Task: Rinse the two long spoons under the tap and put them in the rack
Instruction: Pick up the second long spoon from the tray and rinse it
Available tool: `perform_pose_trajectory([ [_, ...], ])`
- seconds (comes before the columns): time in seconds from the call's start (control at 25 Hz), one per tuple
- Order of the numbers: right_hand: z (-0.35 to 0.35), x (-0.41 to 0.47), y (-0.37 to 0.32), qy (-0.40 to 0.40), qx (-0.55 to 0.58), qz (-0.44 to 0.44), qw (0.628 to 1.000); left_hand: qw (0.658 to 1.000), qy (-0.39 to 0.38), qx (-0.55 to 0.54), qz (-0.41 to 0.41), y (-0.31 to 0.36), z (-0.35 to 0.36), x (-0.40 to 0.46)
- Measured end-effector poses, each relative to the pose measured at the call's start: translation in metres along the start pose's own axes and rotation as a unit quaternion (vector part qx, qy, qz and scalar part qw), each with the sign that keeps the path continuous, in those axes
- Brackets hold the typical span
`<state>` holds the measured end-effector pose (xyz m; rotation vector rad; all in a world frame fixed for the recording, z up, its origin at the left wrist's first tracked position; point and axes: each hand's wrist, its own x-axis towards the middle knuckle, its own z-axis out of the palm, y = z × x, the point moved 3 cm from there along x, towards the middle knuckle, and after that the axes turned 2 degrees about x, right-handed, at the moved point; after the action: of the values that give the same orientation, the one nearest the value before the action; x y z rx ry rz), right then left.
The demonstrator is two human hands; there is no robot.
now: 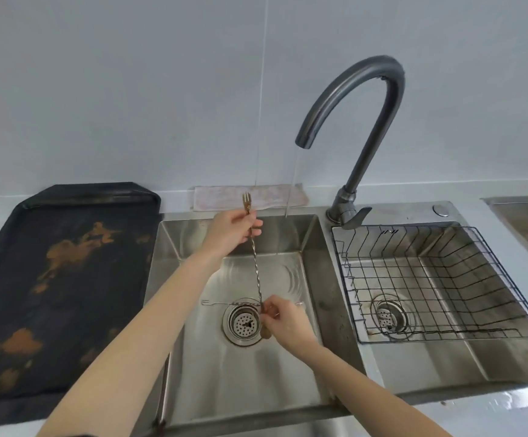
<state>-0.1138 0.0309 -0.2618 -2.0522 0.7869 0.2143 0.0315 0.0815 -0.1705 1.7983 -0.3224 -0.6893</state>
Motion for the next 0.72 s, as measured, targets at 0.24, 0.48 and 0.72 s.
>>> perform_pose_trajectory([
  [0.24,-0.041,0.010,0.041,-0.005,0.011,0.006,1.000,0.999,0.022,-0.039,0.020,0.026,0.049,0.017],
  [0.48,-0.046,0.011,0.049,-0.016,0.025,-0.004,1.000,0.998,0.042,-0.052,0.000,0.027,0.063,0.030],
  [0.72,-0.047,0.009,0.051,-0.006,0.034,-0.004,0.999,0.996,0.082,-0.011,0.024,0.026,0.069,0.035],
])
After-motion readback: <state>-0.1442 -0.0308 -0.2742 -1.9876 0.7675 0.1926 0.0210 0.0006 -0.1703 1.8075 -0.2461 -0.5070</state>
